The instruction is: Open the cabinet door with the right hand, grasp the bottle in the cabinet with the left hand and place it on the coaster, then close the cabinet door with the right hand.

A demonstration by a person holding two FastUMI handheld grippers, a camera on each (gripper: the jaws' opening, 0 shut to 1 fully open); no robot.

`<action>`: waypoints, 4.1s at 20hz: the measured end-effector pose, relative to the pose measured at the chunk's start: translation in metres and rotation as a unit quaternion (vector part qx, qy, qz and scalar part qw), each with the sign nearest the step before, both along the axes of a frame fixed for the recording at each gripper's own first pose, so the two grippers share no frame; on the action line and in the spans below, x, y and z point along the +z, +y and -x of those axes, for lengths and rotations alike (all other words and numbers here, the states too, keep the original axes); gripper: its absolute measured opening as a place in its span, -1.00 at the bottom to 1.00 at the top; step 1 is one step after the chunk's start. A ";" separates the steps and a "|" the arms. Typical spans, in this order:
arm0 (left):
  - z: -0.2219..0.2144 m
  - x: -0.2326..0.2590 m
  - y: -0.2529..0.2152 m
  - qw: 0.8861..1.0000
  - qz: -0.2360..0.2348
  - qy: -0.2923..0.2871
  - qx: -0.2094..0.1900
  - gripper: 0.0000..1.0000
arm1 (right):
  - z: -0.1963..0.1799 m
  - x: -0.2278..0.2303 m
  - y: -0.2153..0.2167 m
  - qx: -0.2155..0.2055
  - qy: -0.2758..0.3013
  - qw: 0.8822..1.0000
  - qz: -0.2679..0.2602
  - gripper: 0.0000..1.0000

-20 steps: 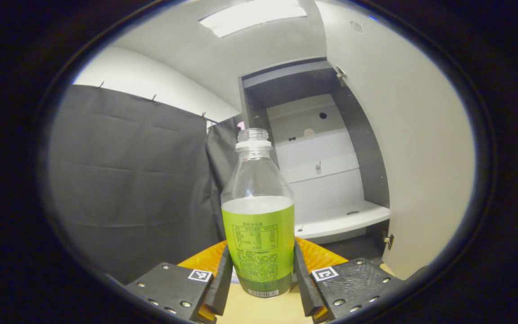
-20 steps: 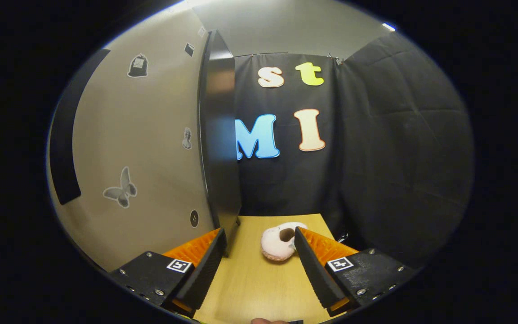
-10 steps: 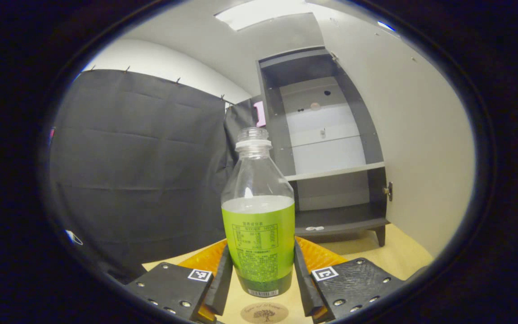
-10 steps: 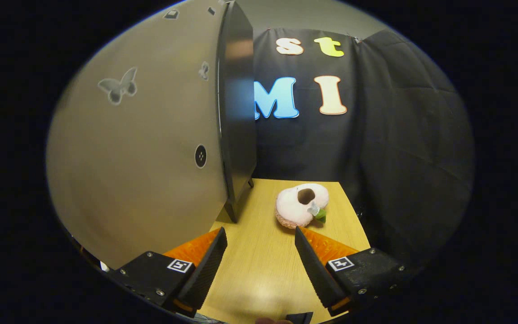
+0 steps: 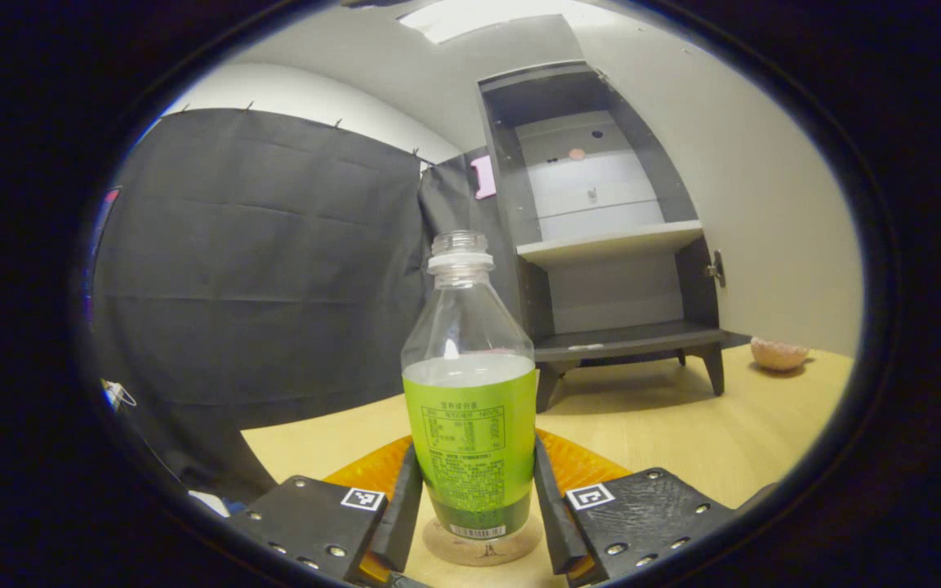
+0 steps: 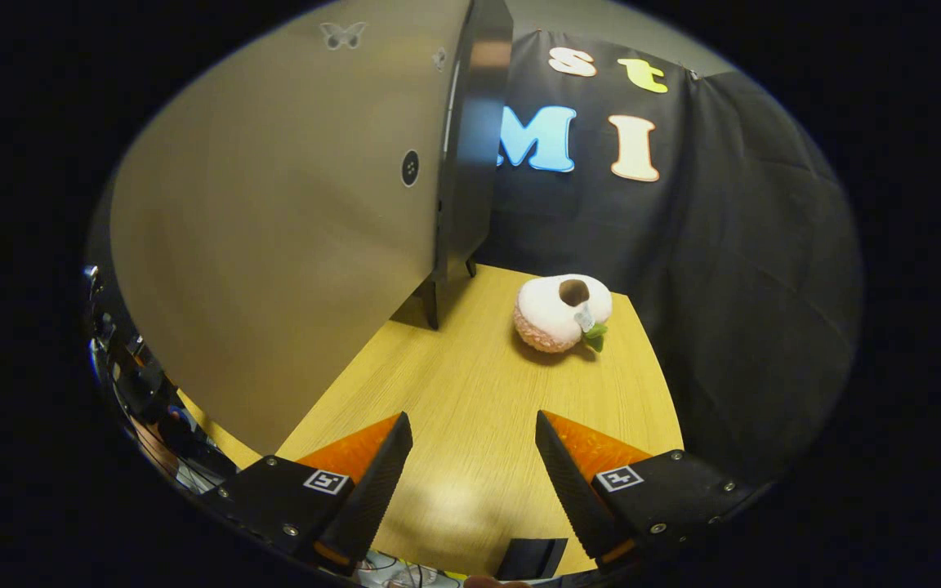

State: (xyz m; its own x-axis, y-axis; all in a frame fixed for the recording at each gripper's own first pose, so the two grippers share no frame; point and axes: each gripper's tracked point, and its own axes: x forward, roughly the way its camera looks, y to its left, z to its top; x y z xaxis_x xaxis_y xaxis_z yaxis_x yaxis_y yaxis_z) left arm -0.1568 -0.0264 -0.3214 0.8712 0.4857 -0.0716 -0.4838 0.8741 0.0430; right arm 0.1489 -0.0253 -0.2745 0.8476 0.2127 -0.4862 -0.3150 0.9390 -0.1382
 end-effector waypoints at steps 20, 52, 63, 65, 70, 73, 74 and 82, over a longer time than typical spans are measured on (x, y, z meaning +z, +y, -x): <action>0.003 -0.005 0.005 1.000 0.009 -0.008 -0.007 0.76 | 0.011 -0.012 0.010 0.030 0.028 0.999 -0.007 0.88; 0.020 0.316 0.059 0.993 0.034 0.022 -0.111 0.76 | -0.002 0.312 -0.001 -0.076 -0.183 0.946 -0.255 0.82; -0.044 0.340 0.061 0.965 0.056 -0.019 -0.256 0.68 | 0.025 0.319 0.011 -0.166 -0.211 0.936 -0.228 0.89; -0.049 0.331 0.064 0.963 0.070 -0.025 -0.261 0.69 | 0.027 0.316 0.016 -0.177 -0.197 0.935 -0.237 0.87; -0.069 0.322 0.081 0.960 0.069 -0.023 -0.272 0.69 | 0.029 0.318 0.062 -0.153 -0.195 0.943 -0.221 0.88; -0.078 0.319 0.095 0.957 0.058 -0.022 -0.283 0.69 | 0.027 0.319 0.097 -0.131 -0.205 0.945 -0.218 0.89; -0.080 0.316 0.100 0.956 0.054 -0.022 -0.286 0.69 | 0.026 0.318 0.109 -0.125 -0.206 0.945 -0.221 0.89; -0.095 0.290 0.141 0.952 0.053 -0.004 -0.300 0.69 | 0.008 0.315 0.160 -0.131 -0.216 0.941 -0.223 0.89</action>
State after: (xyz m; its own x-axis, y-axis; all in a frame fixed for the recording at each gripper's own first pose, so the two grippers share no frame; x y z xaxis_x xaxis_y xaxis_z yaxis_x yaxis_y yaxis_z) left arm -0.0614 0.1150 -0.0313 0.9903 -0.1102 -0.0852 0.1050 0.9925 -0.0627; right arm 0.1406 0.1343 0.0406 0.9976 0.0697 0.0046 -0.0689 0.9716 0.2262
